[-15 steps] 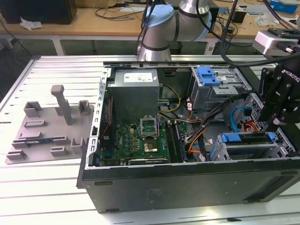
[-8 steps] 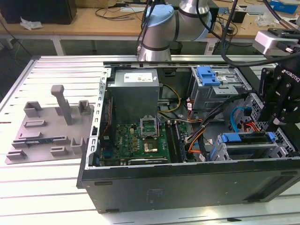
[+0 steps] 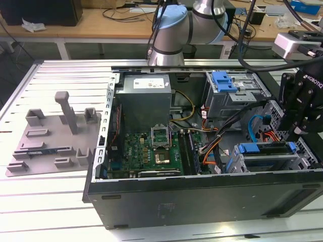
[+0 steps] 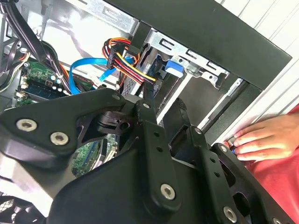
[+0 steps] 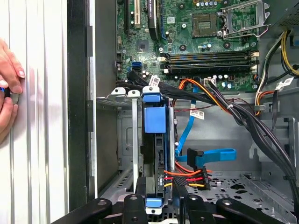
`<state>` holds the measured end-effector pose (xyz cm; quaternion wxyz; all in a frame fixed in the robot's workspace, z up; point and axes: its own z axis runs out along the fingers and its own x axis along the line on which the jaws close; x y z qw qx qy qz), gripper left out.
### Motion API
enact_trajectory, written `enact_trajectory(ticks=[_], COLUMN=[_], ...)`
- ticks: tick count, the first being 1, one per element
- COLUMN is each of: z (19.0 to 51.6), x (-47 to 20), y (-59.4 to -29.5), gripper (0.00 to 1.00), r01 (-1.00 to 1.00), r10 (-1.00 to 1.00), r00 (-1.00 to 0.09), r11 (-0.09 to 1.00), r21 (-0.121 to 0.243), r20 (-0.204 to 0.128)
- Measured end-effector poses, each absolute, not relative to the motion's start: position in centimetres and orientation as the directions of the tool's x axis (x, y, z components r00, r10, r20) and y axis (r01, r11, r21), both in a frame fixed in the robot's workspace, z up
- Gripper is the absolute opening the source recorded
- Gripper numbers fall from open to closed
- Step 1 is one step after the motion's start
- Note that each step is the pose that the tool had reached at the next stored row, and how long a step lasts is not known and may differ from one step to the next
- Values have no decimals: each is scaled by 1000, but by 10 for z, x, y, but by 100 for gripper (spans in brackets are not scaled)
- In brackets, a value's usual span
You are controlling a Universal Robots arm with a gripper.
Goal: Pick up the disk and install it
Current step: 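Insert the second disk wire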
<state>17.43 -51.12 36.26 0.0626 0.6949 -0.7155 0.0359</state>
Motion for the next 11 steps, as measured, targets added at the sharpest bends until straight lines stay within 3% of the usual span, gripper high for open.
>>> enact_trajectory(ticks=[7, 11], z=[363, 363], x=[174, 174], y=[-502, -481], gripper=[36, 36], r01=[-999, -999], r10=[-985, -974], r00=[-26, -26], r11=[32, 34], r21=[36, 34], r20=[173, 224])
